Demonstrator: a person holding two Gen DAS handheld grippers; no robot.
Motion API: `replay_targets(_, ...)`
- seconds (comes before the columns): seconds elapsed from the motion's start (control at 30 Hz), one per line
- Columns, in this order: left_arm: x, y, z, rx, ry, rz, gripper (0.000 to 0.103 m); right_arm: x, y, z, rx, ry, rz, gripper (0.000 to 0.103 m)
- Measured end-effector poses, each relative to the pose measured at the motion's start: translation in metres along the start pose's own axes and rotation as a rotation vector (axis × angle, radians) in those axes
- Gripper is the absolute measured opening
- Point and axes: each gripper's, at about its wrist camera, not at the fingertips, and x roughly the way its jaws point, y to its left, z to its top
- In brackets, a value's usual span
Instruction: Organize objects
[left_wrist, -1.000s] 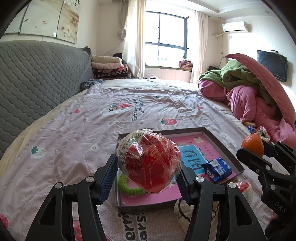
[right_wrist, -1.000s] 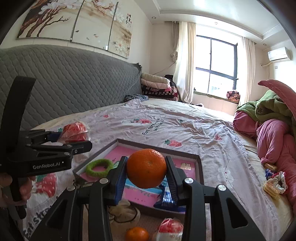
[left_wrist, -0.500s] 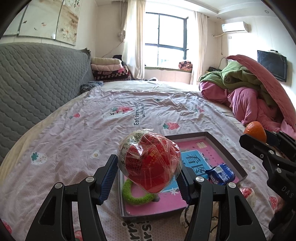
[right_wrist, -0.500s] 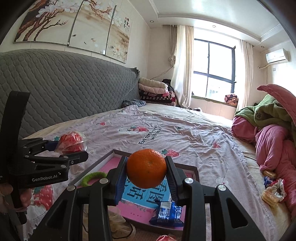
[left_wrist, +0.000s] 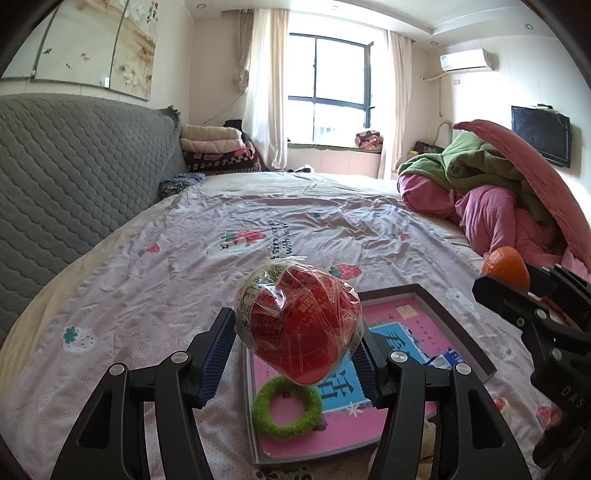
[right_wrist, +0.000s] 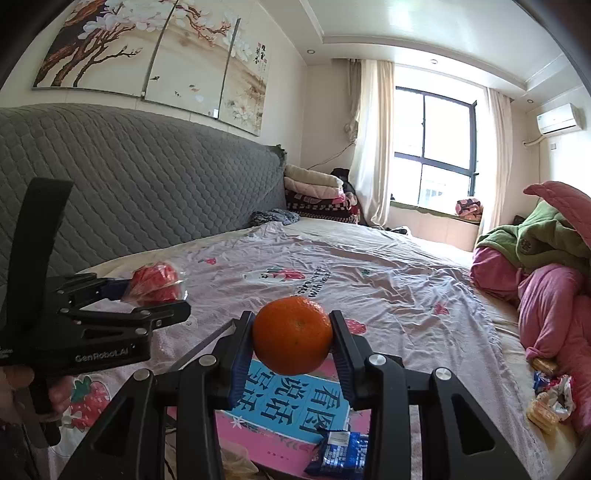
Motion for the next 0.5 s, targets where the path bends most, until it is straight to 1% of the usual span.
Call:
replay_targets(0.2, 0.007, 0.007, 0.008, 0.004, -0.009, 0.02, 0.061, 0.009, -0.002, 0.004, 0.001, 0.001, 0.009, 0.04)
replay_targets(0.5, 0.019, 0.008, 0.011, 0.013, -0.002, 0.013, 0.061, 0.024, -0.01, 0.004, -0.002, 0.03, 0.013, 0.04)
